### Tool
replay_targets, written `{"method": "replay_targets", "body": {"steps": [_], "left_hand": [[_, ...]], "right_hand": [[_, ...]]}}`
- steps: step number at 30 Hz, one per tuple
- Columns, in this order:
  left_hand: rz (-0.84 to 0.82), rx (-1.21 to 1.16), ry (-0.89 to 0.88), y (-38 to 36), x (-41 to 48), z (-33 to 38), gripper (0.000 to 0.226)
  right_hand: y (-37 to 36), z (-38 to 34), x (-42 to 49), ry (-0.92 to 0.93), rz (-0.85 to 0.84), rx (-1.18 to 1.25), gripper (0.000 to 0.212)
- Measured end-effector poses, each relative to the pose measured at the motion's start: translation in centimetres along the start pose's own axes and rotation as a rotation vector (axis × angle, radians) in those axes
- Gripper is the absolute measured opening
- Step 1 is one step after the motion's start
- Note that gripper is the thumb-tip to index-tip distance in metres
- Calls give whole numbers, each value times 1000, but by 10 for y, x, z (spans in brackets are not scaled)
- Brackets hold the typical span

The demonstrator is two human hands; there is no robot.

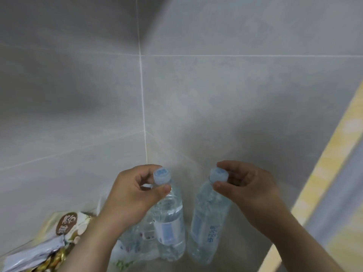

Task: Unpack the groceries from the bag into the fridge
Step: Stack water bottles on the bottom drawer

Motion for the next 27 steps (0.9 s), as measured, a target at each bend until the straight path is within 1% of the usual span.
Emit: {"method": "replay_targets", "body": {"steps": [4, 8, 10, 13, 16, 20, 27], "left_hand": [[-84, -10, -5, -46, -9, 22, 25], [-171, -35, -19, -95, -21, 39, 36], [-199, -37, -29, -119, -30, 48, 32], [-254, -47, -45, -154, -49, 63, 40], [-301, -100, -62, -185, -72, 81, 27], [-375, -98, -99, -222, -100, 102, 31], [-507, -150, -137, -290, -150, 126, 32]], "right_hand": [[46, 0, -29, -25, 57, -43, 42], [98, 0, -70, -67, 121, -19, 40], [122, 1, -92, -70, 152, -35, 40], [157, 0, -126, -84, 197, -64, 40], [190, -4, -158, -99, 233, -78, 40], [230, -6, -199, -118, 296, -96, 40], [299, -9, -281, -173, 441, -130, 42]]}}
Point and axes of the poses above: each hand's wrist, its own x-axis towards the middle knuckle, its own y-axis out of the back of the hand, z = x × y, the point moved 1 cm from there along x, towards the middle knuckle, and after that the axes turned 9 degrees about -x, right-handed, at the moved point
